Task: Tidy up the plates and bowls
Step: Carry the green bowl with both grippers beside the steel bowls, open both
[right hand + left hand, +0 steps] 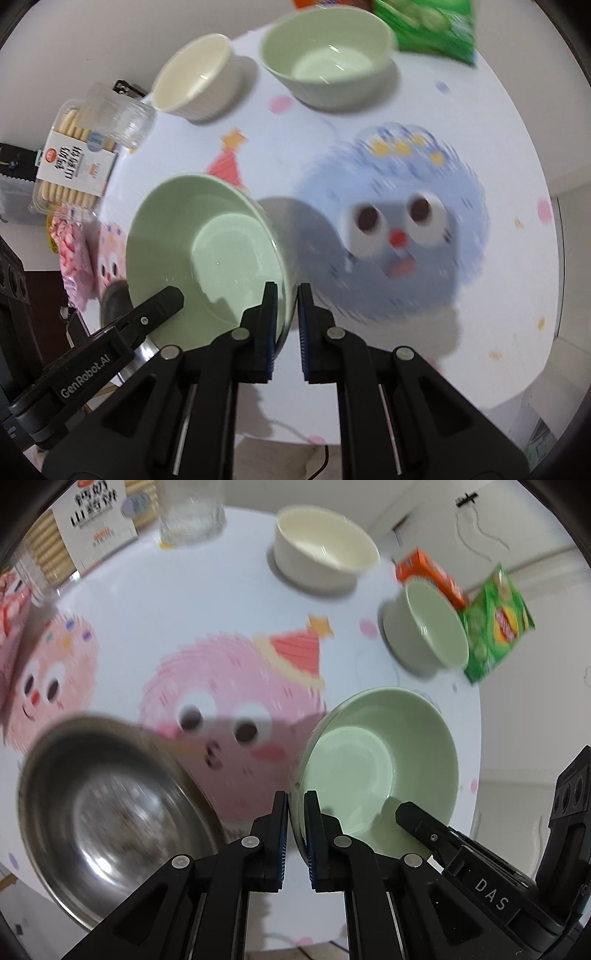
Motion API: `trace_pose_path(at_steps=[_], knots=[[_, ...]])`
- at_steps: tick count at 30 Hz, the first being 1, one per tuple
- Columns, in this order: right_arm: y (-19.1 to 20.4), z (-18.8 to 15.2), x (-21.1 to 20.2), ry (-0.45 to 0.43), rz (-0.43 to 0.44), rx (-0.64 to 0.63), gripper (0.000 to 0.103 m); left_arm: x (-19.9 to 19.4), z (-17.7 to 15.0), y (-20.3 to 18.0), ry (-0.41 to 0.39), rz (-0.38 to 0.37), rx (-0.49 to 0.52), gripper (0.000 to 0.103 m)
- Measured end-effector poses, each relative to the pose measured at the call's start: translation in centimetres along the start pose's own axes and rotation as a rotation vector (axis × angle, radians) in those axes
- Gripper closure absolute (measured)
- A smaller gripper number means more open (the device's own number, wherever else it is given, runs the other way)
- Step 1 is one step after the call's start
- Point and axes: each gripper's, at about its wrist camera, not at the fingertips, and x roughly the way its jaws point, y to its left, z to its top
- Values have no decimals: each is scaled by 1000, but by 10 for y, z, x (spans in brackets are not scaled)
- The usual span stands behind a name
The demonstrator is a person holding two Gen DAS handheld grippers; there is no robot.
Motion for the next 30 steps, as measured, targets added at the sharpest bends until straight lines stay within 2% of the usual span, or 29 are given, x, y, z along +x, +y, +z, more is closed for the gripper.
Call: trace_pose_path(at_steps=[10, 25, 30], knots=[[-40, -37, 8, 38, -10, 44, 90, 22, -39, -4, 60, 12, 30, 95], [-49, -46, 20, 67, -4, 56, 90, 35, -40, -11, 61, 50, 53, 94], [-54, -44, 13, 48, 11, 78, 89, 31, -38, -9, 47, 57, 44, 94]])
